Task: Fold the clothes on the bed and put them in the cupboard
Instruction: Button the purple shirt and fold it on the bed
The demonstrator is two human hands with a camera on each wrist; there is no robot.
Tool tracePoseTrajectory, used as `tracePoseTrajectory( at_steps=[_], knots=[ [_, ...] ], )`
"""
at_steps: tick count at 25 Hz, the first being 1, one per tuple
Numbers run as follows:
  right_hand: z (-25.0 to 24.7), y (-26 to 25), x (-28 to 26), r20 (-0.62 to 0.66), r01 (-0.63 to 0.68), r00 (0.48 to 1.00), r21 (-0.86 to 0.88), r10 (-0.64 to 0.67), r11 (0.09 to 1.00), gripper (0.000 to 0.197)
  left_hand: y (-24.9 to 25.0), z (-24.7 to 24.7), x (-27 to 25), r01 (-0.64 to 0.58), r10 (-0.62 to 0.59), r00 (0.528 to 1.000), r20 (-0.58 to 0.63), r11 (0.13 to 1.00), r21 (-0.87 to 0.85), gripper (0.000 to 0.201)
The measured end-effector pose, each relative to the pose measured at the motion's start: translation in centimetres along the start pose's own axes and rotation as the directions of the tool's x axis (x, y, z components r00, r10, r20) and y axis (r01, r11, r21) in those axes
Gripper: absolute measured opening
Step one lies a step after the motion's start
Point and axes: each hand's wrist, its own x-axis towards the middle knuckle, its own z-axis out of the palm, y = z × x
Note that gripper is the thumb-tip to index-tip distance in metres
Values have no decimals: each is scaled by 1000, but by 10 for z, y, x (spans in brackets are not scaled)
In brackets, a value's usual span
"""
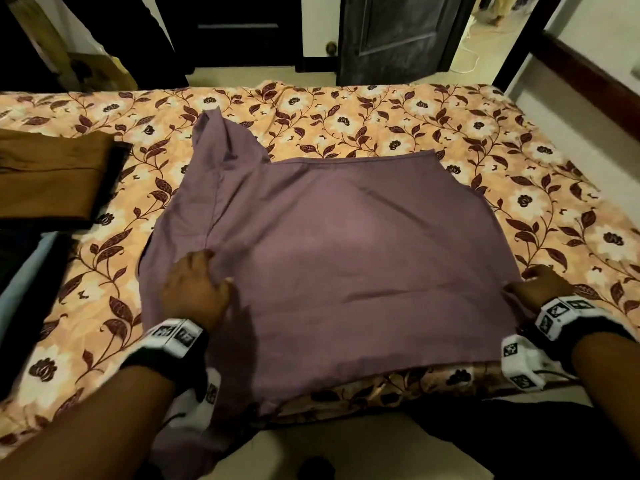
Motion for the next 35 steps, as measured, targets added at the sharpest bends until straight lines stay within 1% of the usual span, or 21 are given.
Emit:
tracePoseTrajectory(
  at_steps=[2,5,7,9,11,12,13,15,17,18,20,21,22,24,25,27,29,30,31,33,35],
  knots=[
    [15,-25,22,30,18,999,74,-20,997,60,28,33,41,-38,41,994,103,999,-29,56],
    [30,-58,66,2,3,1000,102,-3,995,61,51,90,70,2,-18,969,248,998,64,64],
    [33,-64,91,-34,1,999,99,2,995,59,45,119,64,10,-35,979,200,992,126,72],
    [29,-72,106,-128,38,991,100,-25,994,43,38,141,67,30,-42,990,132,995,94,79],
    [30,-83,101,-241,123,963,-15,-123,992,19,34,152,75,9,-20,991,131,997,82,85],
    [36,-92,91,-263,180,941,-138,-212,974,15,33,156,78,-9,-1,989,149,998,64,87],
    [44,-98,78,-235,256,918,-268,-320,929,14,33,157,79,-32,27,985,168,999,30,89],
    [64,-108,48,-16,450,872,-364,-489,815,18,32,158,73,-32,25,988,155,999,42,83],
    [73,-112,19,209,568,822,-370,-530,735,18,32,155,68,14,-22,991,135,998,63,79],
    [74,-112,11,226,575,817,-396,-531,716,19,34,150,68,35,-41,987,153,998,47,78],
    [69,-108,12,121,533,836,-413,-535,739,23,39,141,71,50,-58,973,223,998,42,75],
    [63,-103,20,57,478,867,-379,-495,793,25,41,137,71,60,-69,960,272,997,43,74],
    [55,-97,34,-17,410,899,-318,-438,855,27,43,133,72,65,-74,952,299,997,39,76],
    [37,-87,61,-120,226,962,-164,-246,960,31,44,130,70,75,-76,953,292,997,16,77],
    [32,-86,74,-121,163,977,-97,-174,982,37,45,129,69,77,-75,956,284,997,6,77],
    [32,-94,88,-34,116,993,41,-115,992,48,45,131,68,84,-78,957,279,996,-11,77],
    [38,-108,98,90,123,986,179,-141,976,40,45,133,69,85,-74,964,256,996,-32,74],
    [39,-113,106,108,137,982,173,-157,975,27,44,136,70,83,-72,966,247,996,-36,74],
    [38,-115,115,74,160,983,128,-171,979,18,42,139,71,81,-69,966,249,996,-37,75],
    [27,-114,131,-87,155,984,-40,-158,987,16,35,146,73,62,-49,971,233,997,-49,77],
    [21,-105,144,-151,132,974,-209,-166,969,20,27,152,77,4,16,974,228,996,-84,85]
  ],
)
